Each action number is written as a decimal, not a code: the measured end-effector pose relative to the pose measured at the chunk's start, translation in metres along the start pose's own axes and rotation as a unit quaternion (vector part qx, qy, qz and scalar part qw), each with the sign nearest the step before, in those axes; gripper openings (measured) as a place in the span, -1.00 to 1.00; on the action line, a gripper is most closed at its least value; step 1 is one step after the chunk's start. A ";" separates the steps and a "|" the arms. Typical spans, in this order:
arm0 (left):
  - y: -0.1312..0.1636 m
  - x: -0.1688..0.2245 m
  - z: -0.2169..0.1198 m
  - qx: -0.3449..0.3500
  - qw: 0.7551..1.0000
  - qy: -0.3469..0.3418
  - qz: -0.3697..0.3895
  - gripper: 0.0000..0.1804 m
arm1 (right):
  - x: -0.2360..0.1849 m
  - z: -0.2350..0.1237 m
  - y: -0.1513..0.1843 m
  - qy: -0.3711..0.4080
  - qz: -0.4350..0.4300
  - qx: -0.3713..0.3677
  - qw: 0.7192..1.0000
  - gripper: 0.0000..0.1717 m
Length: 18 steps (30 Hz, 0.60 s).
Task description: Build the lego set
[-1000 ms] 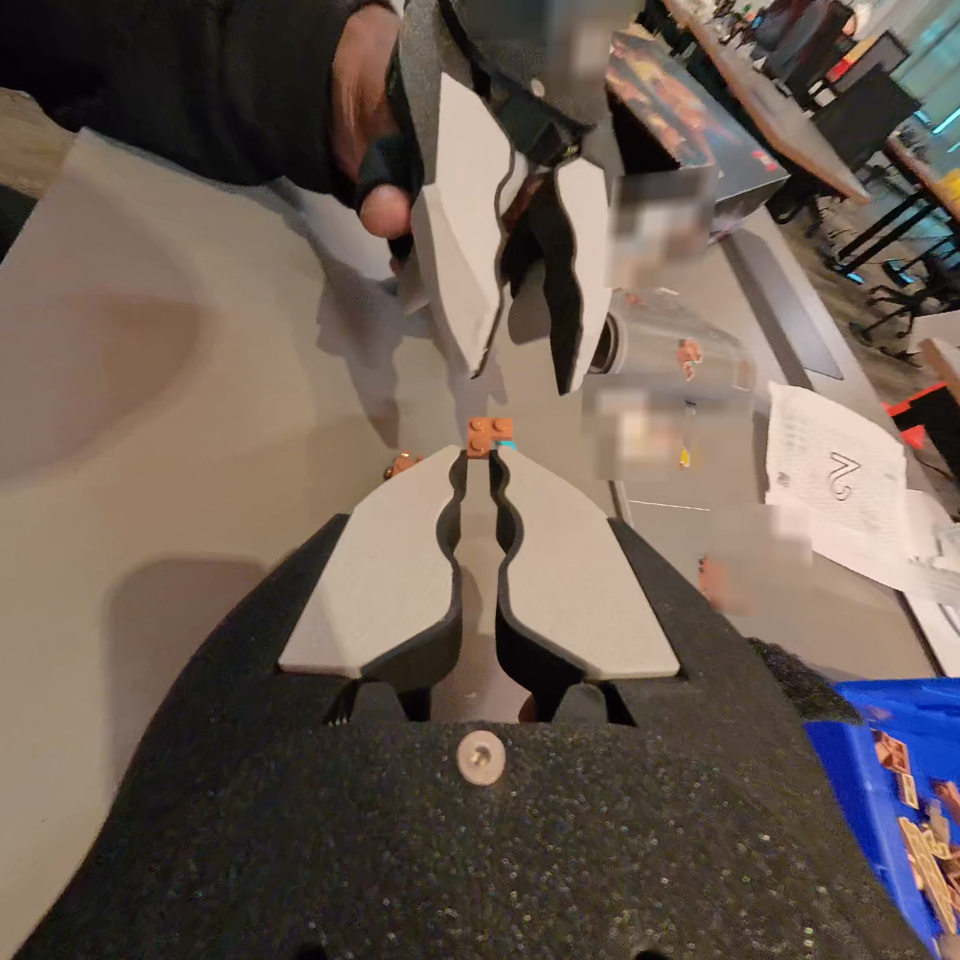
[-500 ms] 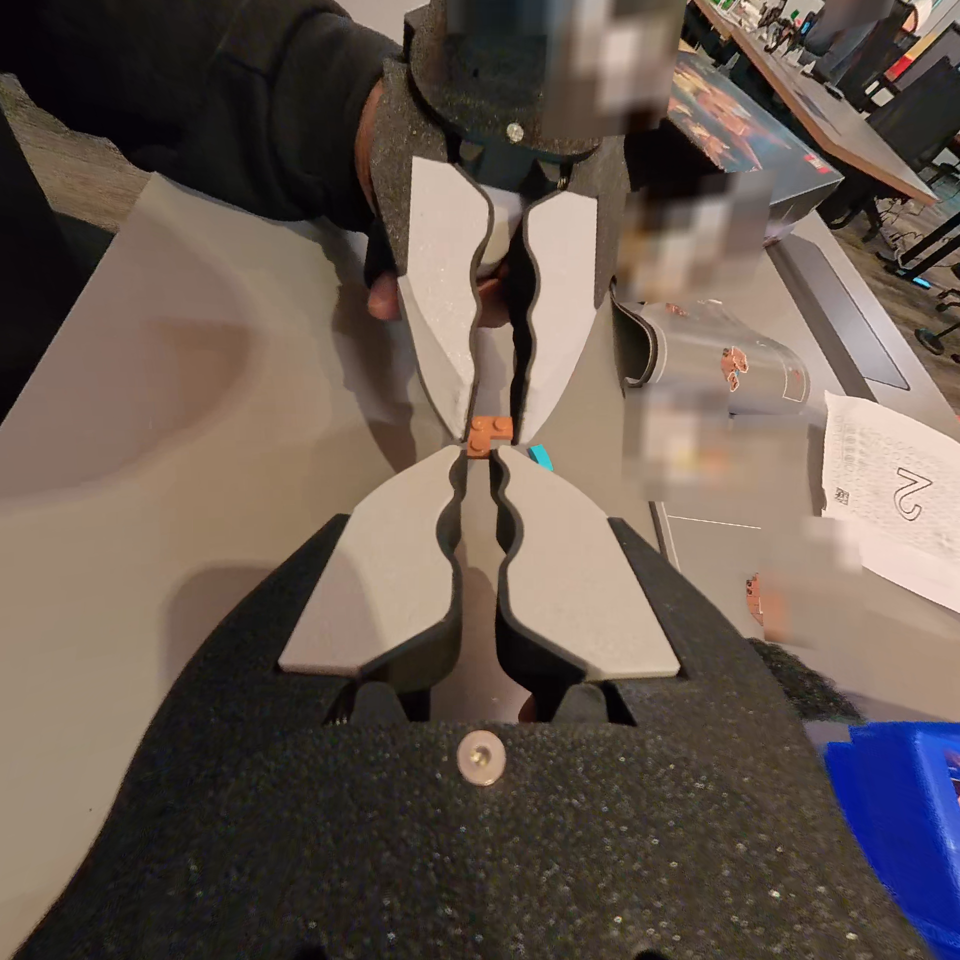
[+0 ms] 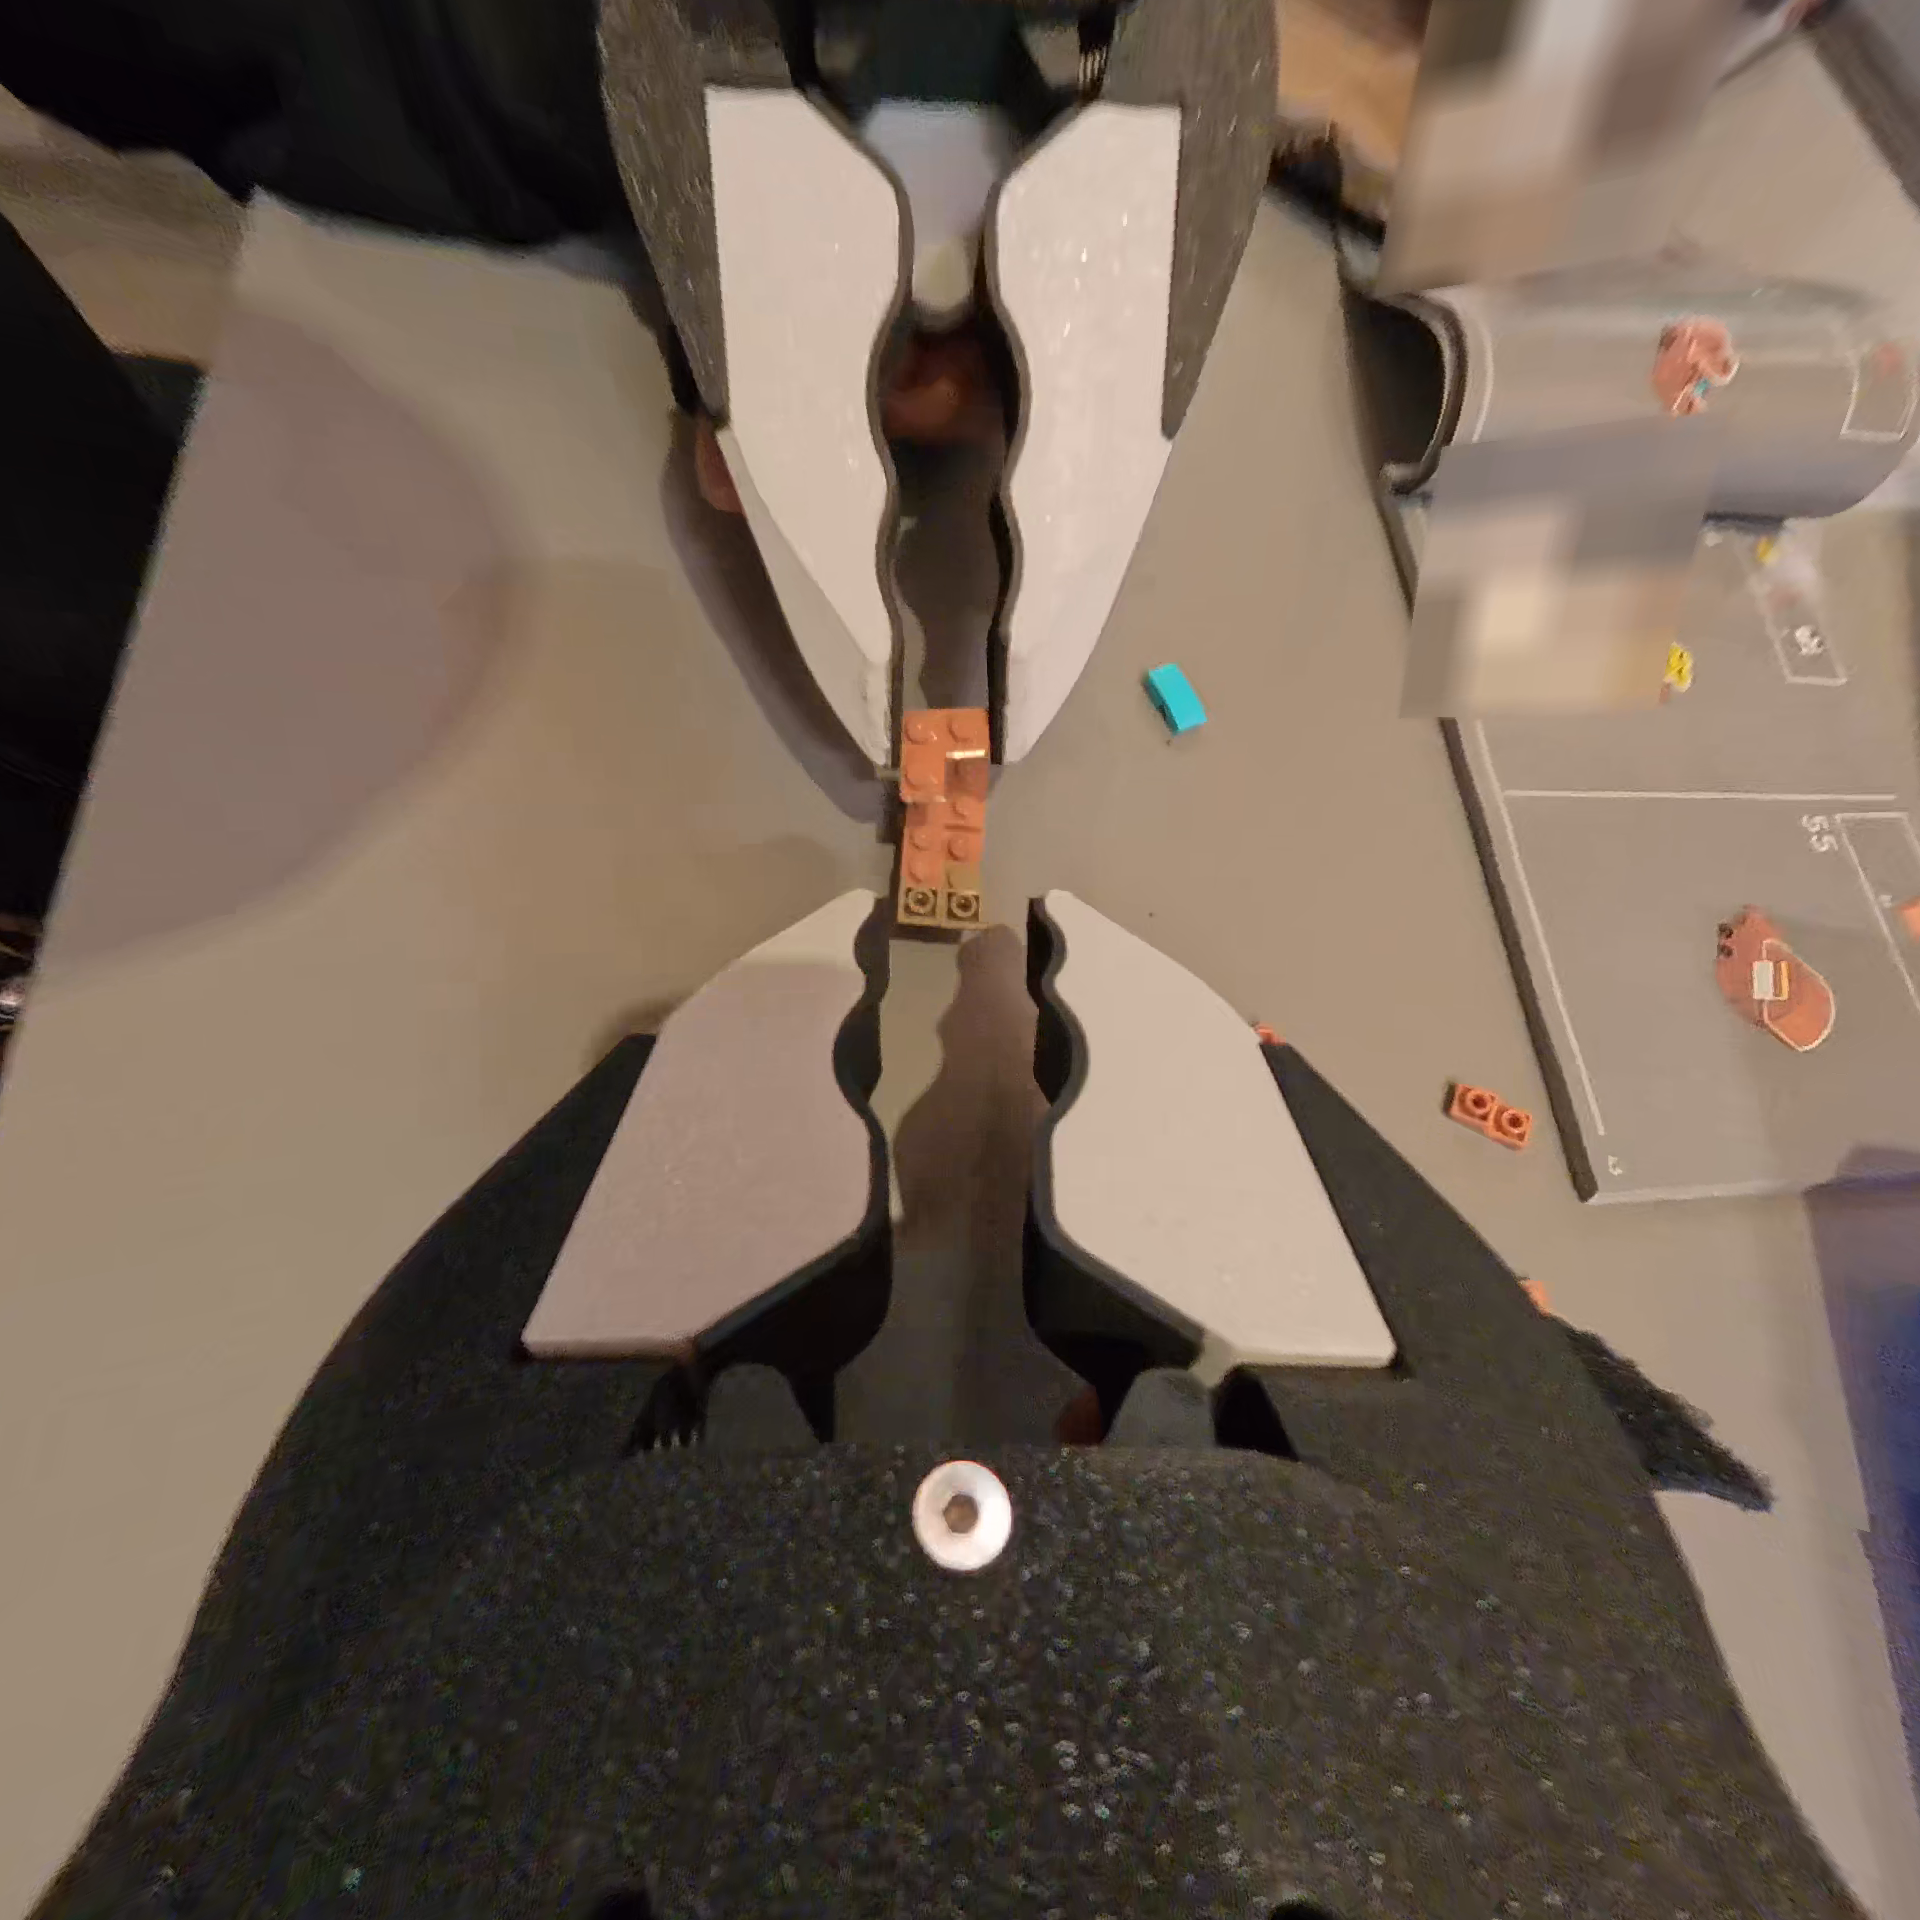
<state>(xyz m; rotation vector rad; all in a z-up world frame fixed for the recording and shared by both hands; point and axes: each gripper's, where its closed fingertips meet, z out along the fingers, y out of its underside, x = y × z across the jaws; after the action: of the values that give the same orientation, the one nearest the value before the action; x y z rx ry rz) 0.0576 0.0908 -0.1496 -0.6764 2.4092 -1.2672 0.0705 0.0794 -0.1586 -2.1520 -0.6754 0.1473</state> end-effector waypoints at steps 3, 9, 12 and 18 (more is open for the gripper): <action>0.004 0.000 0.003 -0.016 1.000 0.002 -0.001 -0.82 | -0.004 0.008 0.008 -0.007 -0.003 -0.027 1.000 -0.68; 0.007 0.001 0.006 -0.031 1.000 0.004 -0.004 -0.82 | -0.002 0.011 0.008 -0.001 0.000 -0.031 1.000 -0.68; 0.009 0.000 0.006 -0.036 0.999 0.005 -0.006 -0.82 | -0.003 0.014 0.007 0.001 -0.006 -0.036 0.999 -0.69; 0.011 0.001 0.008 -0.047 0.999 0.008 -0.007 -0.82 | -0.003 0.015 0.006 0.000 -0.009 -0.035 0.999 -0.80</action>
<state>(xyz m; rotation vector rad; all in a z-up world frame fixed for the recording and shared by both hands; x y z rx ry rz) 0.0583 0.0901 -0.1635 -0.7139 2.4946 -1.1762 0.0653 0.0850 -0.1731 -2.2112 -0.7092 0.1154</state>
